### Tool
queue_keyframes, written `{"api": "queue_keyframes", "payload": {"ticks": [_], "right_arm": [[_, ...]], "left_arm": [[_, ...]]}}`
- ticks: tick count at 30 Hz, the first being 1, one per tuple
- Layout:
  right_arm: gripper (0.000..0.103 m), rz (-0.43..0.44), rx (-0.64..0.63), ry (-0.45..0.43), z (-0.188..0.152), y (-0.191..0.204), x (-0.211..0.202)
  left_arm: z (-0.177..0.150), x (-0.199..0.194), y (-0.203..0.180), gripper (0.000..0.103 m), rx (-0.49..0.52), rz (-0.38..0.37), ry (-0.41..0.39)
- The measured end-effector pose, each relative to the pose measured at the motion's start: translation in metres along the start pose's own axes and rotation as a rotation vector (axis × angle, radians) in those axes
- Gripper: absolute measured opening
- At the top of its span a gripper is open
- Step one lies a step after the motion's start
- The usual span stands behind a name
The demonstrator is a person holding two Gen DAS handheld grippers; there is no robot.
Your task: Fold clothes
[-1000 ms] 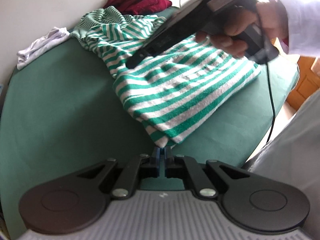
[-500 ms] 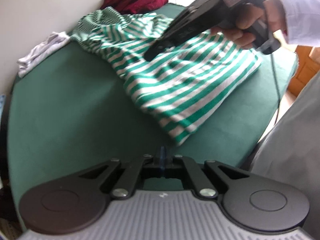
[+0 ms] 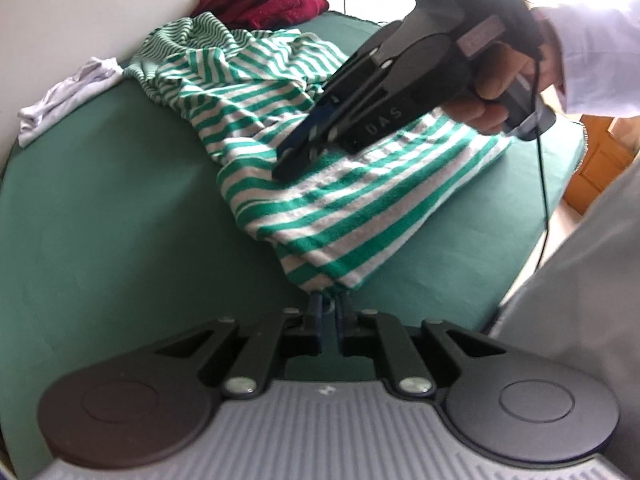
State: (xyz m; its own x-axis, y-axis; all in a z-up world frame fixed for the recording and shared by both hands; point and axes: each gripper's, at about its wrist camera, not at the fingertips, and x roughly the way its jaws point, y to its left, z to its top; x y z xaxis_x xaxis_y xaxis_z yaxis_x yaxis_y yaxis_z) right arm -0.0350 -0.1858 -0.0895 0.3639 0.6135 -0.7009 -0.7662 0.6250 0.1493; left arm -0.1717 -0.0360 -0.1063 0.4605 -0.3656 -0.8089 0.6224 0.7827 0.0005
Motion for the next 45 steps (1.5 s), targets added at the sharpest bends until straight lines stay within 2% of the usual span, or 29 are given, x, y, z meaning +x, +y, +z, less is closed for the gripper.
{"api": "queue_keyframes", "payload": {"ticks": [2,5,9,11,15,17,18,19,20,24,25,27,28,29,31,32,33,39,45], "right_arm": [[0.003,-0.018,-0.042,-0.016,0.000,0.002,-0.005],[0.002,-0.049,-0.070,-0.066,0.003,0.000,-0.018],[0.002,-0.109,-0.083,-0.083,0.006,-0.007,-0.018],[0.002,-0.156,-0.087,-0.077,0.006,-0.009,-0.010],[0.003,-0.167,-0.047,-0.042,-0.002,-0.015,0.008],[0.008,-0.160,-0.024,-0.056,-0.002,-0.016,0.003],[0.015,-0.155,-0.011,-0.064,-0.001,-0.017,-0.001],[0.028,-0.158,0.011,-0.077,-0.002,-0.019,-0.009],[0.031,-0.161,0.035,-0.092,-0.003,-0.021,-0.018],[0.031,-0.113,0.093,-0.090,-0.012,-0.020,-0.055],[0.031,-0.085,0.087,-0.070,-0.016,-0.015,-0.062],[0.031,-0.043,0.043,-0.021,-0.023,0.000,-0.070],[0.031,-0.029,0.024,0.004,-0.026,0.007,-0.071],[0.031,-0.025,0.008,0.024,-0.030,0.013,-0.071],[0.031,-0.035,0.008,0.038,-0.036,0.019,-0.069],[0.031,-0.040,0.021,0.042,-0.038,0.019,-0.068],[0.031,-0.045,0.035,0.045,-0.041,0.020,-0.067],[0.031,-0.096,0.093,0.003,-0.048,0.018,-0.079],[0.029,-0.205,0.156,0.079,-0.069,0.002,-0.080]], "left_arm": [[0.000,0.000,-0.003,0.000,0.022,0.006,-0.009],[-0.001,-0.002,-0.008,0.000,0.070,0.020,-0.008],[-0.006,-0.007,-0.002,0.000,0.059,0.015,0.028],[-0.009,-0.008,-0.001,0.000,0.051,0.020,0.042],[-0.008,-0.013,0.003,0.000,0.022,0.028,0.026],[-0.003,-0.019,0.006,0.000,-0.002,0.013,-0.011],[0.000,-0.020,0.007,0.000,-0.009,0.005,-0.024],[0.002,-0.021,0.008,0.005,-0.016,-0.002,-0.036],[0.002,-0.017,0.008,0.007,-0.006,0.001,-0.028],[-0.001,-0.005,0.008,0.007,0.015,-0.017,0.010],[-0.002,-0.006,0.007,0.011,0.019,-0.034,0.016],[-0.001,-0.005,0.005,0.027,0.023,-0.029,0.000],[0.000,-0.005,0.004,0.041,0.025,-0.026,-0.008],[0.000,-0.005,0.003,0.048,0.027,-0.023,-0.016],[0.002,-0.004,0.001,0.042,0.031,-0.018,-0.031],[0.004,0.002,0.001,0.021,0.030,-0.026,-0.010],[0.006,0.008,0.002,0.007,0.030,-0.034,0.010],[0.003,0.000,0.006,0.003,0.063,-0.018,-0.021],[-0.005,-0.007,0.018,0.000,0.091,0.012,0.043]]}}
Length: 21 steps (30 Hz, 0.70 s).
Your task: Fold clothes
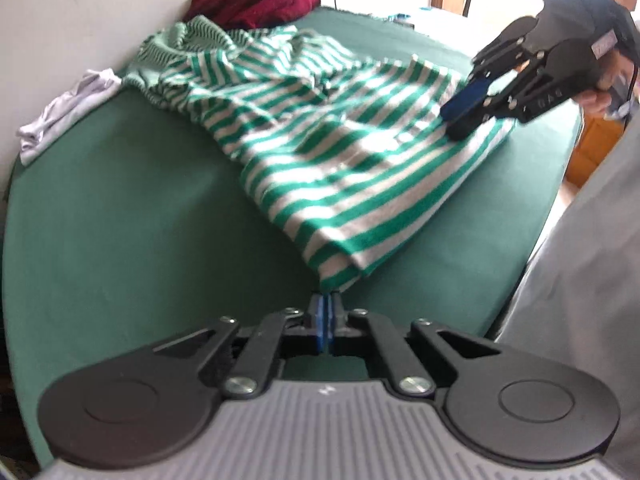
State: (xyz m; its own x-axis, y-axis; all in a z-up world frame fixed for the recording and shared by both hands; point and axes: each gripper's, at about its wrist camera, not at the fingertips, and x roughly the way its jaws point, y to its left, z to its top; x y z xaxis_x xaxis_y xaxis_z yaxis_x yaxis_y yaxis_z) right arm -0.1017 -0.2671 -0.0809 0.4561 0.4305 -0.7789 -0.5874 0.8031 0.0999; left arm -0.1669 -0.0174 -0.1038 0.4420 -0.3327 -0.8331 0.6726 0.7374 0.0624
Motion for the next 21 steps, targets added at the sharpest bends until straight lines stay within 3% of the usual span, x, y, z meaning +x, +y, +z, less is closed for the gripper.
{"api": "queue_keyframes", "payload": {"ticks": [2,4,6,8,11,16,18,20,21], "right_arm": [[0.028,-0.021,0.040,0.003,-0.005,-0.006,-0.003],[0.029,-0.034,0.129,-0.025,-0.010,-0.017,-0.019],[0.040,-0.058,0.252,-0.068,-0.016,-0.033,-0.042],[0.044,-0.084,0.361,-0.059,-0.030,-0.048,-0.059],[0.044,-0.080,0.442,-0.030,-0.050,-0.055,-0.072],[0.044,-0.079,0.441,-0.018,-0.061,-0.046,-0.053],[0.044,-0.065,0.442,-0.028,-0.064,-0.043,-0.047],[0.045,-0.079,0.406,-0.067,-0.067,-0.039,-0.044],[0.044,-0.087,0.387,-0.088,-0.069,-0.037,-0.043]], "left_arm": [[-0.001,0.003,-0.002,0.000,0.010,0.011,0.013],[0.001,-0.005,0.004,0.000,-0.040,-0.014,-0.013],[0.002,-0.013,0.009,0.001,-0.092,-0.016,-0.037],[0.000,-0.012,0.011,0.006,-0.113,-0.008,-0.041],[0.002,-0.001,0.004,0.026,-0.089,-0.018,-0.013],[0.011,0.011,-0.011,0.044,-0.034,0.007,-0.037],[0.014,0.016,-0.015,0.039,-0.023,0.022,-0.042],[0.016,0.020,-0.017,0.014,-0.040,0.016,-0.051],[0.018,0.021,-0.017,0.010,-0.054,0.011,-0.056]]}}
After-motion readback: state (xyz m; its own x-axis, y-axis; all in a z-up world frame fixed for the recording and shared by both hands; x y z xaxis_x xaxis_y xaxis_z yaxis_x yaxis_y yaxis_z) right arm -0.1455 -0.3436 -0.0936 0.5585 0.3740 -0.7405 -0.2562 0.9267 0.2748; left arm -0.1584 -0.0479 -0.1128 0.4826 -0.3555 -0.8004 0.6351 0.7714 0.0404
